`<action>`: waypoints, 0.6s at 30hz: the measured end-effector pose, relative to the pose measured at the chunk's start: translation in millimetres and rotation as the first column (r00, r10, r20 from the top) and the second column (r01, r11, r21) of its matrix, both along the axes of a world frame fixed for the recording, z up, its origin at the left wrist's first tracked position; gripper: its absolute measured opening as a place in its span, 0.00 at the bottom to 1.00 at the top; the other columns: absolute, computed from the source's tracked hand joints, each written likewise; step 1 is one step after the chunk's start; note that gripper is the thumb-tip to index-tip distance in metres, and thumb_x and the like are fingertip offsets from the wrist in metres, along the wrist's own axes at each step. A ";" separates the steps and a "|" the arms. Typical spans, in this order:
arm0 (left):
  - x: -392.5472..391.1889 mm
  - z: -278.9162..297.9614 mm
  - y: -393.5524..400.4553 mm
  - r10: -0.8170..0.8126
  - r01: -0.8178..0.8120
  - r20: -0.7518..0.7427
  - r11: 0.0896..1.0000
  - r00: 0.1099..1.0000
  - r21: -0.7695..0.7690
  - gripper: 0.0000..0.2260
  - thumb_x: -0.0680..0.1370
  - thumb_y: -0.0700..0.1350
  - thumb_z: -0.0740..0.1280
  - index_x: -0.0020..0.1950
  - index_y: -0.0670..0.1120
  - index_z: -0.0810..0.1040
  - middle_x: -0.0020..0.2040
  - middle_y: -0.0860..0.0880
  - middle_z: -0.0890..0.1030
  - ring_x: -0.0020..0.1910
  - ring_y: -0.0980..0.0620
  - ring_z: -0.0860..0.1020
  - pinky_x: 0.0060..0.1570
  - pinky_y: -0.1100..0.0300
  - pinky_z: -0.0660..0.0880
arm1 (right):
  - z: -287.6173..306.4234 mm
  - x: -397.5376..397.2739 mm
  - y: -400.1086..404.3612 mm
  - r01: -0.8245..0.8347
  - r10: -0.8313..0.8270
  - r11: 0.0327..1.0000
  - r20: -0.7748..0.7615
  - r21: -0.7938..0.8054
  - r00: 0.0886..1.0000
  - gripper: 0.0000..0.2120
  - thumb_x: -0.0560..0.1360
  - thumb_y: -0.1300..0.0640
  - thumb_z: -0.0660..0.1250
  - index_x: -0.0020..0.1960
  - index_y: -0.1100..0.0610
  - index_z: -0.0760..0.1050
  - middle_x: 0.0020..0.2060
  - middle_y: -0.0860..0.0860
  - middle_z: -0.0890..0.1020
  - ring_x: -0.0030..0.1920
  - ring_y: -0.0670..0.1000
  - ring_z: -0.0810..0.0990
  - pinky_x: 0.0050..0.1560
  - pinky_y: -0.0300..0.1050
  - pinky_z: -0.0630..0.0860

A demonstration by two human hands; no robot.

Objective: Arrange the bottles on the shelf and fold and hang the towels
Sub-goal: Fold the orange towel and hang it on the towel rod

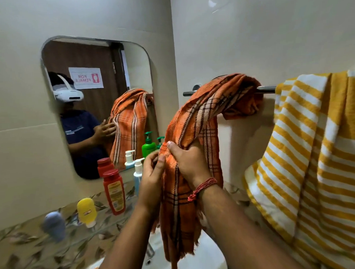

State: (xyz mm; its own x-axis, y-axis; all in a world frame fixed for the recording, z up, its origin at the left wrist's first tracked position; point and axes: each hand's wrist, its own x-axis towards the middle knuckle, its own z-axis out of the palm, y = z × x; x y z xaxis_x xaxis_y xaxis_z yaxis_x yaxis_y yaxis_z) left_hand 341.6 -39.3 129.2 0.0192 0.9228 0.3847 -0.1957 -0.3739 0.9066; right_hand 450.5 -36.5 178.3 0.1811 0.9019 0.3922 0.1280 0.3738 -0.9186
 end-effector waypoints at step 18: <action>-21.4 52.9 -11.2 -0.173 0.180 0.234 0.984 0.957 -0.009 0.15 0.84 0.46 0.58 0.58 0.40 0.80 0.52 0.42 0.84 0.54 0.45 0.81 0.57 0.53 0.79 | -9.8 -37.9 -25.7 0.018 -0.156 0.943 0.394 0.333 0.906 0.09 0.74 0.55 0.67 0.55 0.52 0.78 0.47 0.49 0.82 0.48 0.47 0.81 0.46 0.34 0.76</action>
